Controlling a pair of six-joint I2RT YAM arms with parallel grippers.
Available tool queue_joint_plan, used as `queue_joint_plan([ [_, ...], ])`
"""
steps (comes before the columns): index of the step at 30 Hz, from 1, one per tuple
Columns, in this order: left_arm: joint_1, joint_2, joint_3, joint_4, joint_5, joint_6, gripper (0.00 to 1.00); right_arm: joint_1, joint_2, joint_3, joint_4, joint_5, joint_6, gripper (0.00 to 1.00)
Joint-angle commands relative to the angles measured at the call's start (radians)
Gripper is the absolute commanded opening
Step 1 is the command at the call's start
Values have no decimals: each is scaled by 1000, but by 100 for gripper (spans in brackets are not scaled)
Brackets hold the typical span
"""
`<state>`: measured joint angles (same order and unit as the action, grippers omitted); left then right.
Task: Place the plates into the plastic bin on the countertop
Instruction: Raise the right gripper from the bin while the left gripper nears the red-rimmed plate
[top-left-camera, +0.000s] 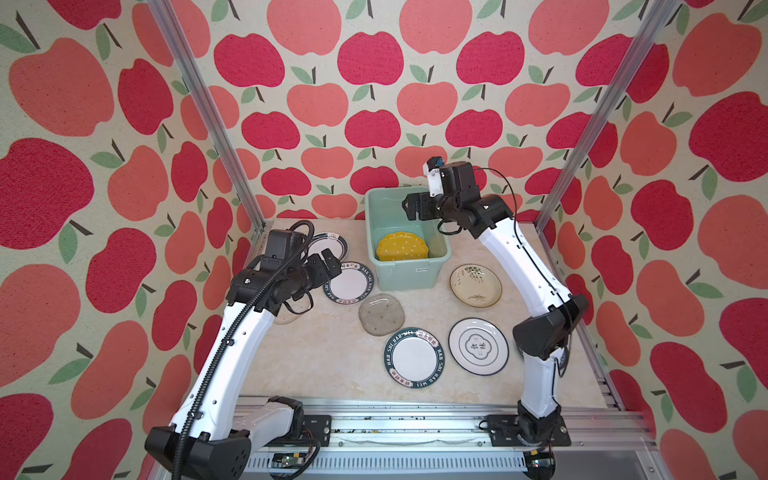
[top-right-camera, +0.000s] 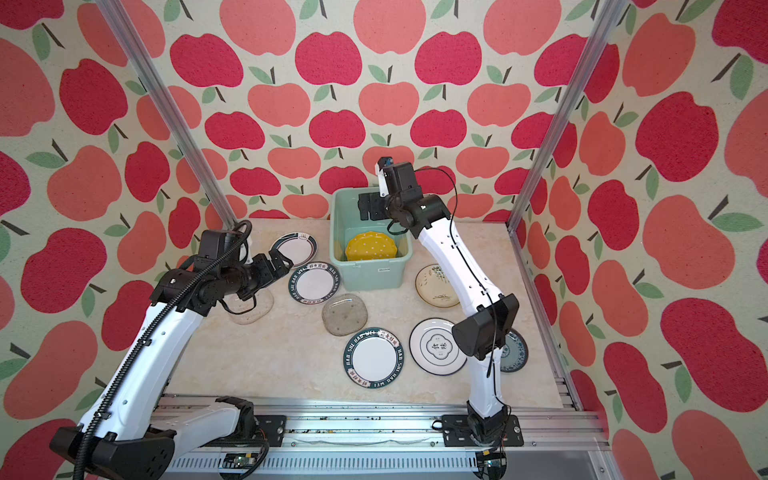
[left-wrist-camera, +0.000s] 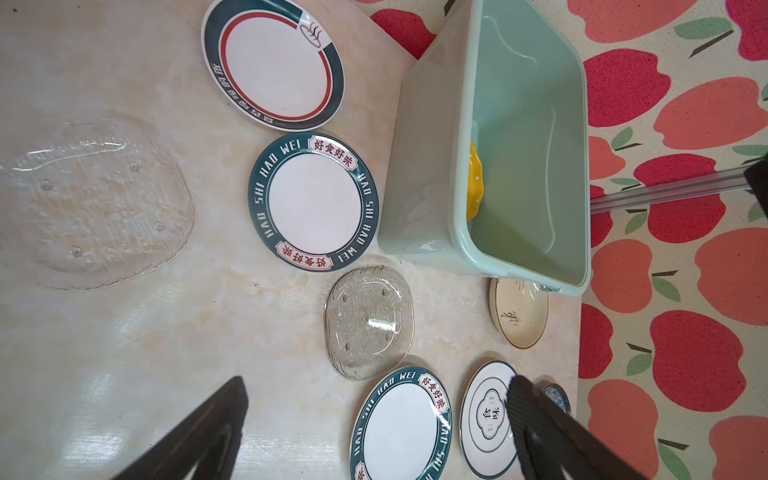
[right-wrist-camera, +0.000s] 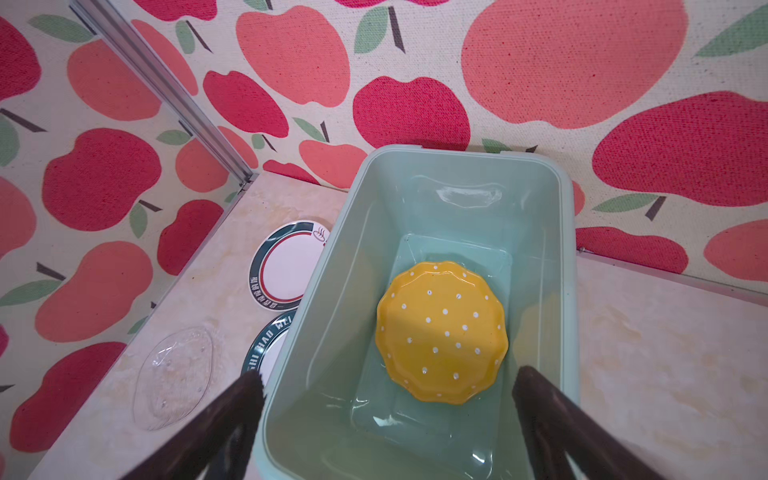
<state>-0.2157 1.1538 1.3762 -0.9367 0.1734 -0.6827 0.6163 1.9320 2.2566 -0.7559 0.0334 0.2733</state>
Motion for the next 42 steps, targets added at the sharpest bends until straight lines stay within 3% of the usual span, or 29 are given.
queue_joint_plan([
  [1, 39, -14, -7, -70, 52, -34, 99, 5, -135, -132, 21, -109, 16, 95],
  [8, 111, -22, -38, -77, 195, -36, 99, 5, -447, -593, 271, -249, 184, 93],
  [12, 197, -19, -60, -71, 272, -25, 100, 6, -581, -811, 408, -317, 313, 91],
  [20, 358, 75, -91, 7, 308, 15, 97, 9, -706, -1103, 568, -463, 487, 87],
  [27, 426, 264, -76, 152, 308, 61, 95, 11, -736, -1164, 567, -500, 405, 85],
  [35, 450, 547, 89, 176, 288, 202, 91, 13, -704, -1185, 551, -525, 393, 84],
  [42, 464, 673, 136, 187, 308, 254, 89, 13, -653, -1184, 557, -524, 375, 84],
])
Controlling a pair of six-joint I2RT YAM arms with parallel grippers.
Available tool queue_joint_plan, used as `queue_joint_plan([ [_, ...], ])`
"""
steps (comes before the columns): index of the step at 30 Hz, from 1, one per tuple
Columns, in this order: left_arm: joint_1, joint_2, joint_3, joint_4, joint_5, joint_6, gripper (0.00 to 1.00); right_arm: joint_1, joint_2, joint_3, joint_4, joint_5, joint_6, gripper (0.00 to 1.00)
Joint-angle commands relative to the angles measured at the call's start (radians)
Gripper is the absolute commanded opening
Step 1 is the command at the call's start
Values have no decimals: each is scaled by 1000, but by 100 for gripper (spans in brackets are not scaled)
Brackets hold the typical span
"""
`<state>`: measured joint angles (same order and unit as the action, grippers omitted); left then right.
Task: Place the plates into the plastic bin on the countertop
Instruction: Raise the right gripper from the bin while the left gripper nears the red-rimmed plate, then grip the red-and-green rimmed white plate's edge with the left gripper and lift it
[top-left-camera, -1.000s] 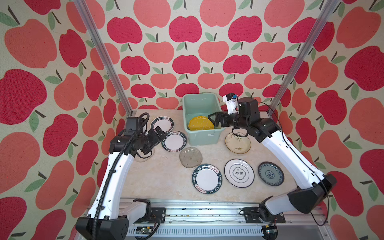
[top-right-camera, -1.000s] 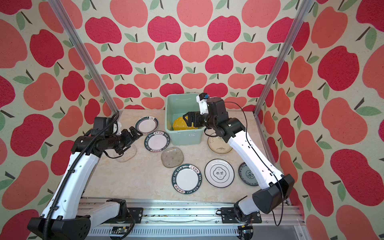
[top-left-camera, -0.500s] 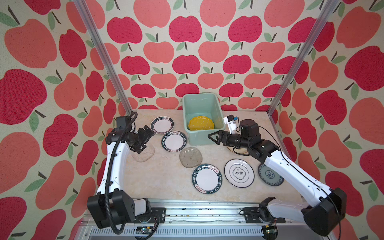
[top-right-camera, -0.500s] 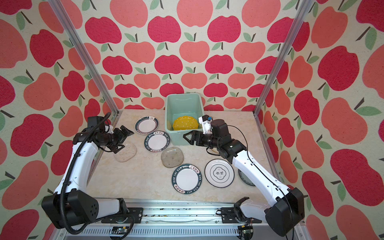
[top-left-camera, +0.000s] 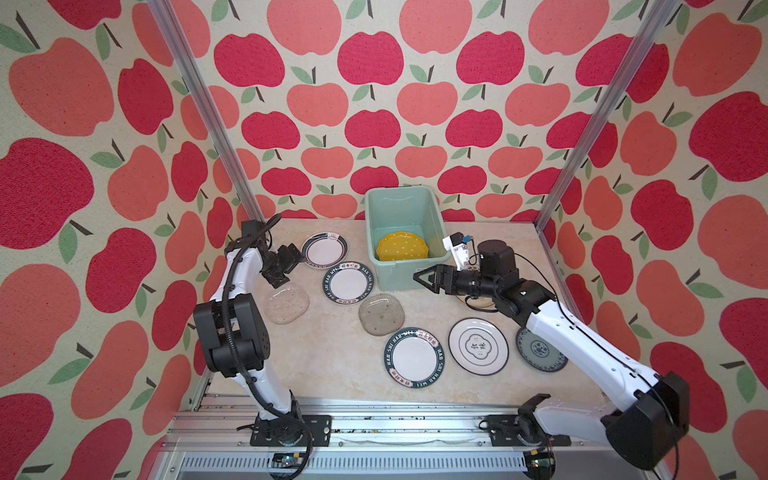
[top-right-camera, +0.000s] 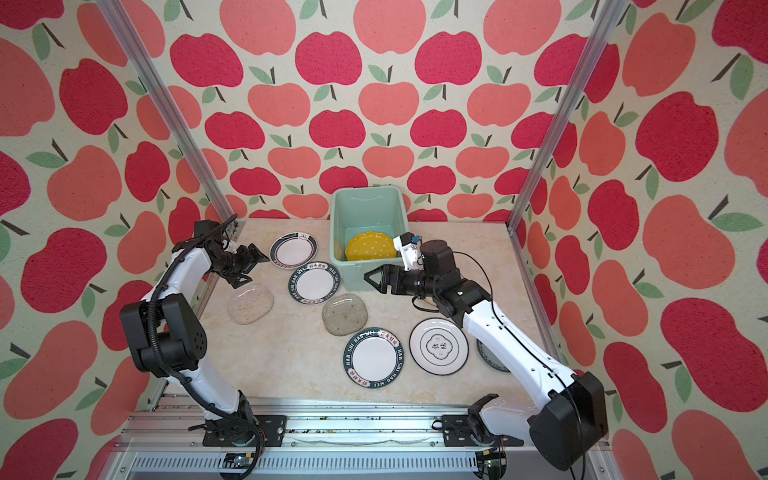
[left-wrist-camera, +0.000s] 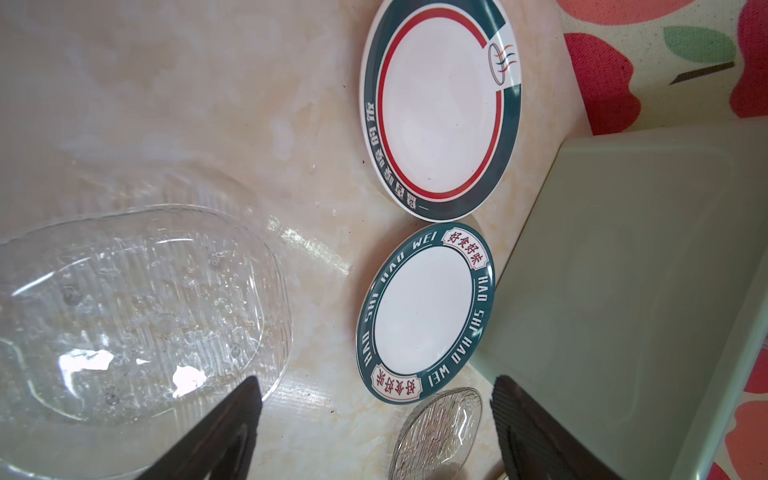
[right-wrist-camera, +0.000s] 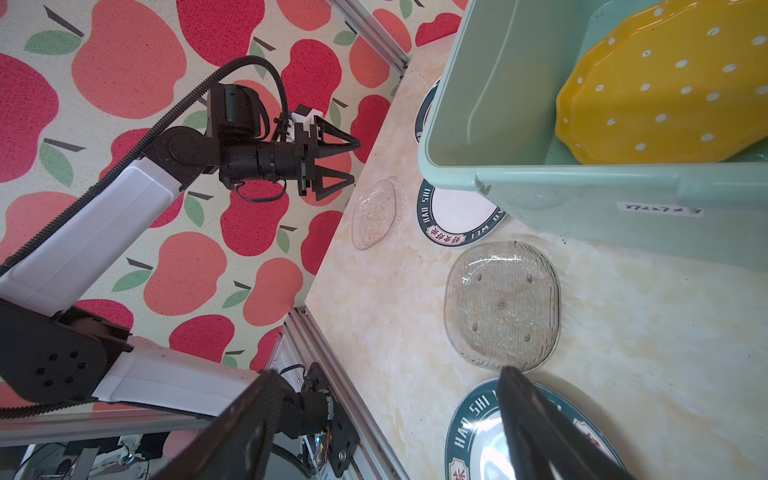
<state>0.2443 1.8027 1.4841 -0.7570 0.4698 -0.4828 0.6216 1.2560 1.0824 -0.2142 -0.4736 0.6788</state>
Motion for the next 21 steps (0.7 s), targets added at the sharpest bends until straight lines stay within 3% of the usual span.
queue_joint_plan([
  [1, 3, 34, 23, 16, 11, 60, 89, 8, 33, -15, 25, -19, -30, 84],
  [9, 19, 138, 37, 121, 58, 71, 87, 7, 105, -15, 82, -40, -10, 83],
  [21, 31, 391, 206, 199, 89, 39, 79, 8, 146, -33, 122, -53, 16, 82],
])
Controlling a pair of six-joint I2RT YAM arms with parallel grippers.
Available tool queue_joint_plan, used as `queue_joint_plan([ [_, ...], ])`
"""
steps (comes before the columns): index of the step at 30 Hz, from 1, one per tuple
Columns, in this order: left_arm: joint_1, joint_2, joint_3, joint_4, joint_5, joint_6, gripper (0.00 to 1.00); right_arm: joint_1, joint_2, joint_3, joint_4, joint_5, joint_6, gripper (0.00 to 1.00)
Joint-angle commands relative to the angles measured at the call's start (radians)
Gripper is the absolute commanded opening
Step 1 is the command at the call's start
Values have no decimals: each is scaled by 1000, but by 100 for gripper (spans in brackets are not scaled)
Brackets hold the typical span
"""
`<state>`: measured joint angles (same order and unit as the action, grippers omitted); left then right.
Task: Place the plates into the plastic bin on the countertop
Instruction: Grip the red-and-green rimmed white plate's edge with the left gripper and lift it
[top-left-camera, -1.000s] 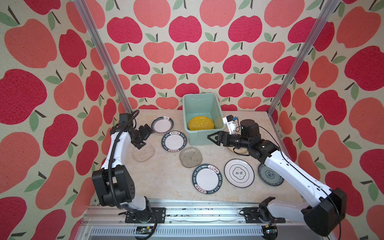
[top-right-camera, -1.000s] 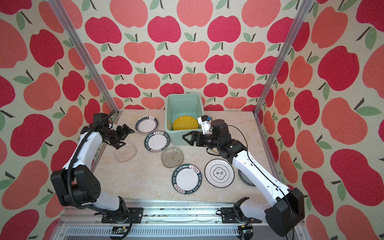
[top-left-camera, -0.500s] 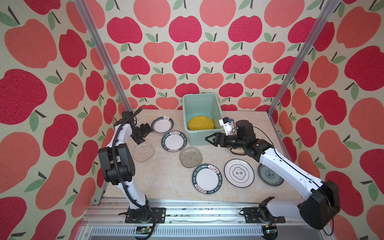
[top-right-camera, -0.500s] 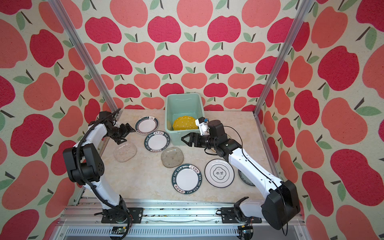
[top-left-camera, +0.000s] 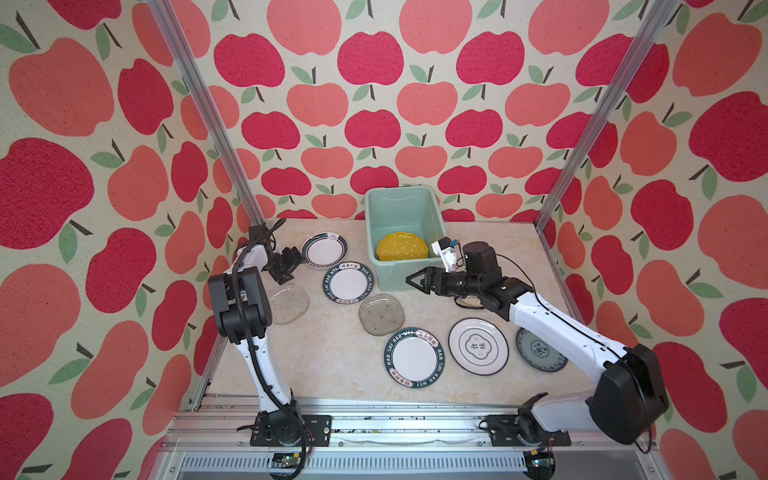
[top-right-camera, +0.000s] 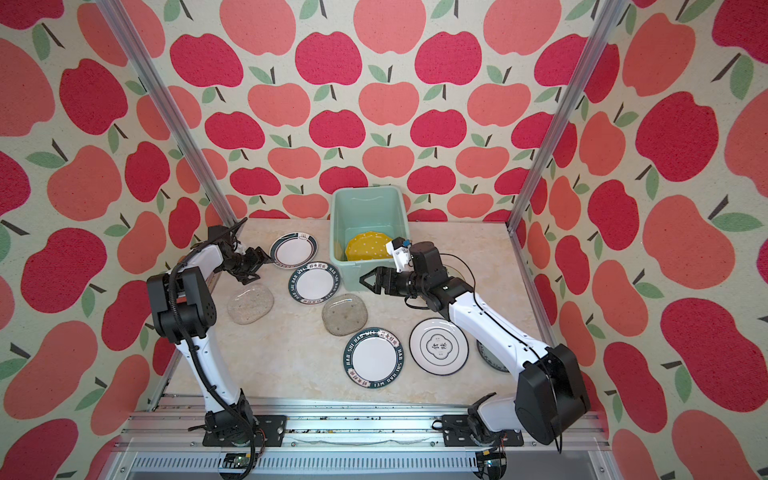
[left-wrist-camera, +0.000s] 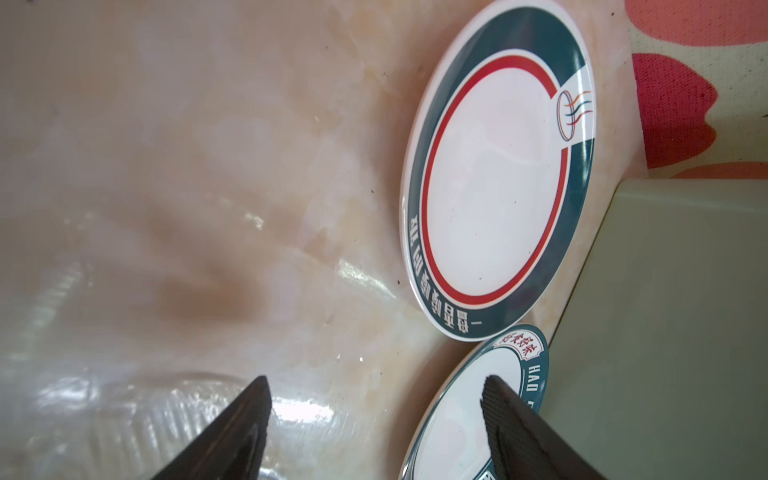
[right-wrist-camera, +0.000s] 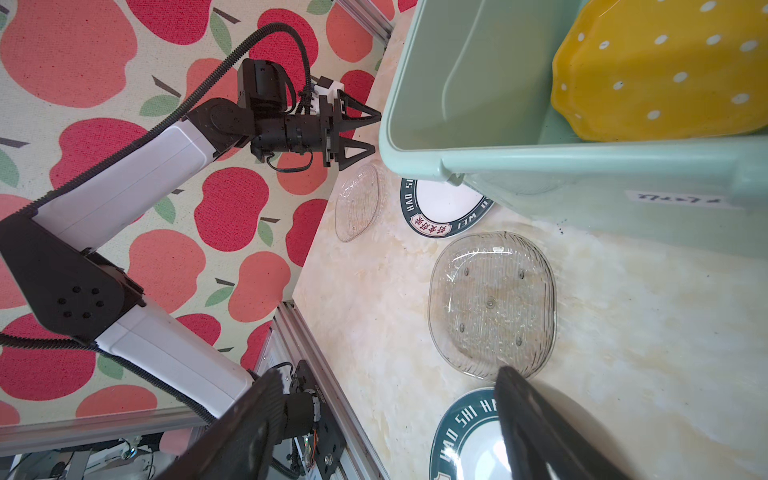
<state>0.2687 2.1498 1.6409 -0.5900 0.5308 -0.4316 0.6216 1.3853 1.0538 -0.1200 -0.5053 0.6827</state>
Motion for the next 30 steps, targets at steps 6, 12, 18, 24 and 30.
queue_joint_plan([
  [6, -1, 130, 121, 59, 46, -39, 72, 8, 32, -6, 34, -16, 23, 81],
  [12, -17, 202, 200, 16, 44, -29, 53, 8, 42, 0, 21, -1, 26, 80],
  [18, -43, 238, 235, -12, 37, -19, 35, 7, 41, 2, 5, 15, 23, 79],
  [24, -51, 242, 226, -10, 26, -55, 13, 7, 36, 9, -18, 33, 19, 78],
  [30, -47, 221, 206, 6, 27, -87, 0, 7, 29, 17, -36, 48, 15, 77],
])
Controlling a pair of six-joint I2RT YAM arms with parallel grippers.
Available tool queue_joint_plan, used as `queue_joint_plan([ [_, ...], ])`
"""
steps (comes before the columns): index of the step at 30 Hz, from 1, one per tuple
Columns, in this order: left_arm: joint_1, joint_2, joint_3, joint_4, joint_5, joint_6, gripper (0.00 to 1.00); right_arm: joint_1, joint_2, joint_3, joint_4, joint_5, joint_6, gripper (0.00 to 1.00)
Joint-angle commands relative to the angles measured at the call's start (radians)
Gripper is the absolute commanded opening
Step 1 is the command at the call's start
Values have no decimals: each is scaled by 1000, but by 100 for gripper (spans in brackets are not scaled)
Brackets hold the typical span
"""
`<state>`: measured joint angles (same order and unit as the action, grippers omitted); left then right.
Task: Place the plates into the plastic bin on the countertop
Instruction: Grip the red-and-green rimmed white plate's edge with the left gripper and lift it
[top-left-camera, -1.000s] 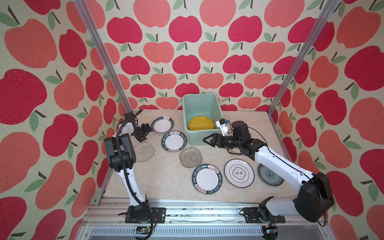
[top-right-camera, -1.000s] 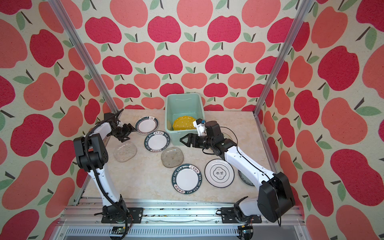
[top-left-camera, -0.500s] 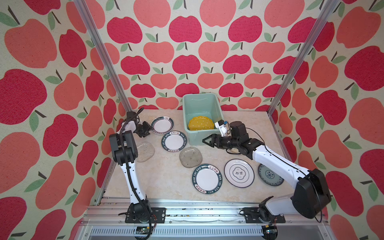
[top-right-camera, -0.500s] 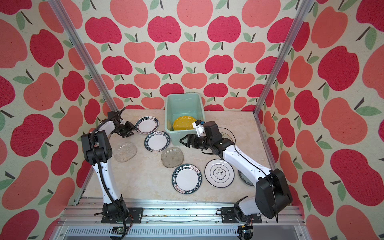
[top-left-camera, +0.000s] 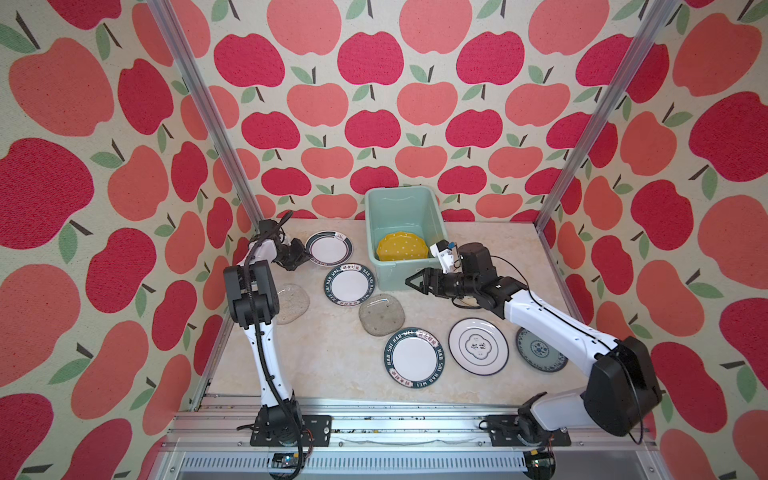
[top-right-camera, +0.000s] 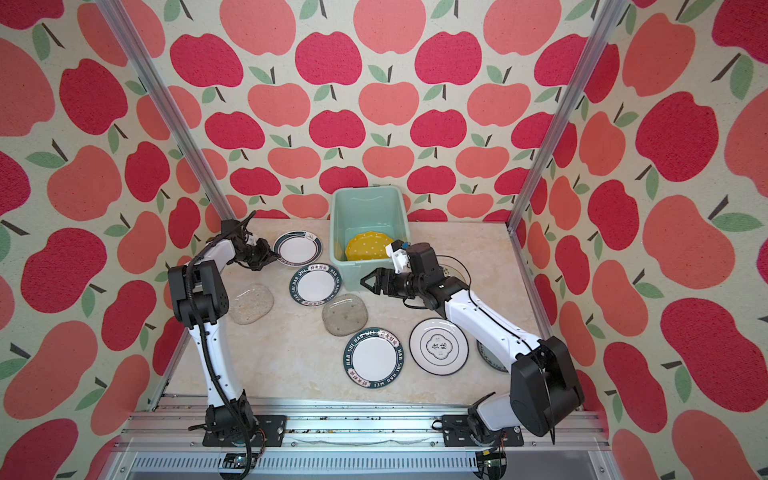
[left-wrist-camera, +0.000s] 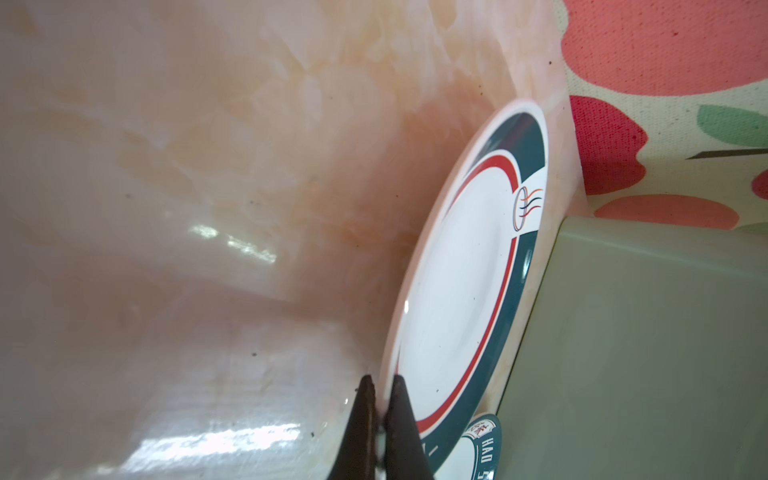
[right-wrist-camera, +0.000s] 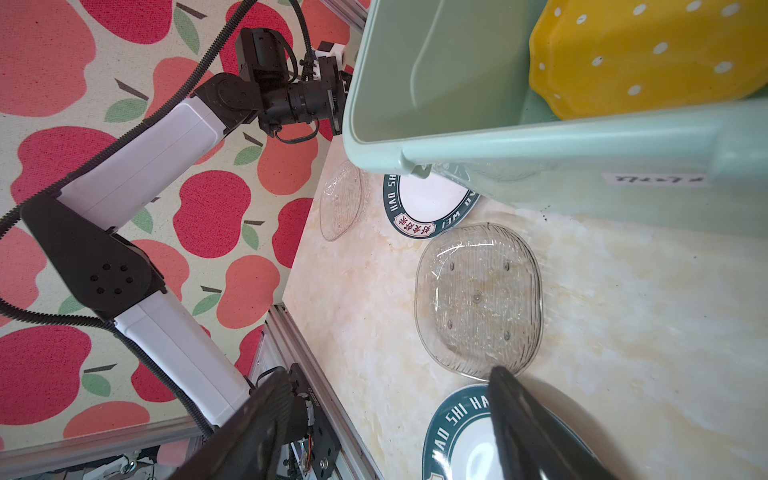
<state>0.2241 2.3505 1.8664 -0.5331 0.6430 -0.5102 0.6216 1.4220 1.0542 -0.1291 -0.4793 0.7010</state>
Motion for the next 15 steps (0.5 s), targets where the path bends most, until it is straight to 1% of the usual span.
queue_joint_plan([
  [1, -2, 12, -26, -44, -82, -17, 0, 6, -10, 21, -30, 25, -4, 77],
  [6, 13, -67, -84, 10, -61, -80, 0, 7, -15, 65, -56, 39, -18, 77],
  [11, 30, -184, -159, 80, -37, -156, 0, 8, -31, 136, -86, 69, -39, 76],
  [15, 41, -282, -202, 97, -22, -200, 0, 7, -50, 194, -114, 92, -48, 76],
])
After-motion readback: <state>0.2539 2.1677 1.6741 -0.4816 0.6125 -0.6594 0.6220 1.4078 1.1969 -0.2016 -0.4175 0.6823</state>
